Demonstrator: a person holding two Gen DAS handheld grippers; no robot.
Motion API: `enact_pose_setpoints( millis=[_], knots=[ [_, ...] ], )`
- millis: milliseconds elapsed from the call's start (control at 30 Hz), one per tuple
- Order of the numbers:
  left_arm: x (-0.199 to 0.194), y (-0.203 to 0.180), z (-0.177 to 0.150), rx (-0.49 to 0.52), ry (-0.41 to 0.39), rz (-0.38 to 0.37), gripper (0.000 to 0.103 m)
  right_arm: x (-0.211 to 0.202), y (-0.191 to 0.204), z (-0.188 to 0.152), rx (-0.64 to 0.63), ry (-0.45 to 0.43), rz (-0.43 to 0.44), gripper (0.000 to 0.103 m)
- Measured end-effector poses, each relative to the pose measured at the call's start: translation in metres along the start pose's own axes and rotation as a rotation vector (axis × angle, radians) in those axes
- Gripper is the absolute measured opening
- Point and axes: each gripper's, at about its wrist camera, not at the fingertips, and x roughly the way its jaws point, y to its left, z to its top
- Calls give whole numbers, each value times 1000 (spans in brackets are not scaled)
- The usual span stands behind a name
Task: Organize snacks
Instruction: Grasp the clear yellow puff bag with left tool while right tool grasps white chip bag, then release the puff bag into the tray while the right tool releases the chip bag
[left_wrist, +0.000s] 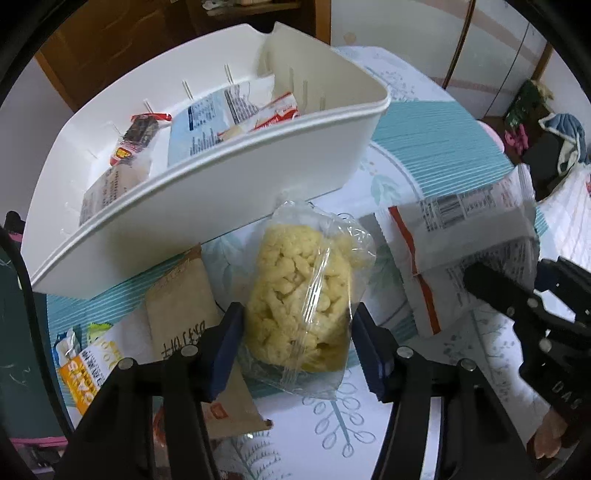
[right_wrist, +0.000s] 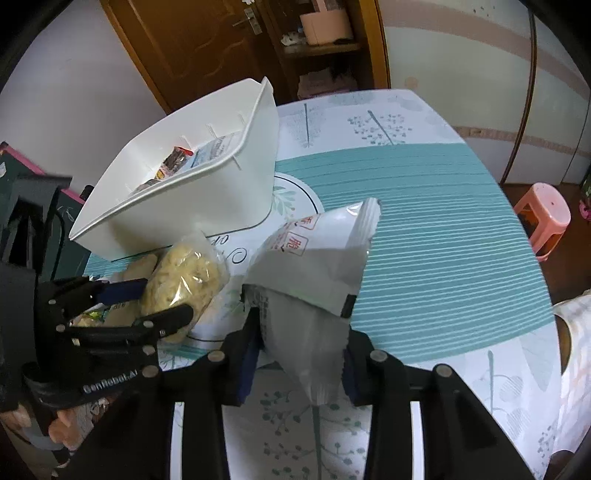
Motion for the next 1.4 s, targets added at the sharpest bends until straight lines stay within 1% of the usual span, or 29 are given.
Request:
enact_pose_setpoints(
  millis=[133,300,433,567,667,800,867,1000,1100,1167,1267,1400],
  knots=[
    [-20,-5,-7,8,-31,-24,57,-14,5,-5,-7,-22,2,37],
    [-42,-17,-22,43,-73,-2,57,-31,16,-14,-21,-38,13,37],
    [-57,-17,-32,53,-95,10,57,-45,28,-19,-49,-56,11,37],
    [-80,-7,-36,50,-130,32,57,-59,38,-18,-84,-79,1,37],
    [-111,6,-33,55,-195,87,57,-73,47,-12,-116,-102,-17,37],
    [-153,27,-23,60,-269,157,57,-95,58,6,-142,-137,-33,37],
    [-174,37,-15,76,-298,188,57,-110,65,17,-162,-173,-35,37],
    [-219,55,2,98,-378,272,57,-142,85,45,-207,-247,-39,37],
    [-246,68,16,90,-424,296,57,-166,99,68,-226,-300,-24,37],
    [-261,76,24,82,-449,311,57,-178,107,82,-231,-329,-20,37],
    [-278,84,37,78,-480,357,57,-193,121,104,-247,-365,-30,37],
    [-287,103,62,53,-484,395,57,-202,137,132,-265,-393,-42,37]
  ],
)
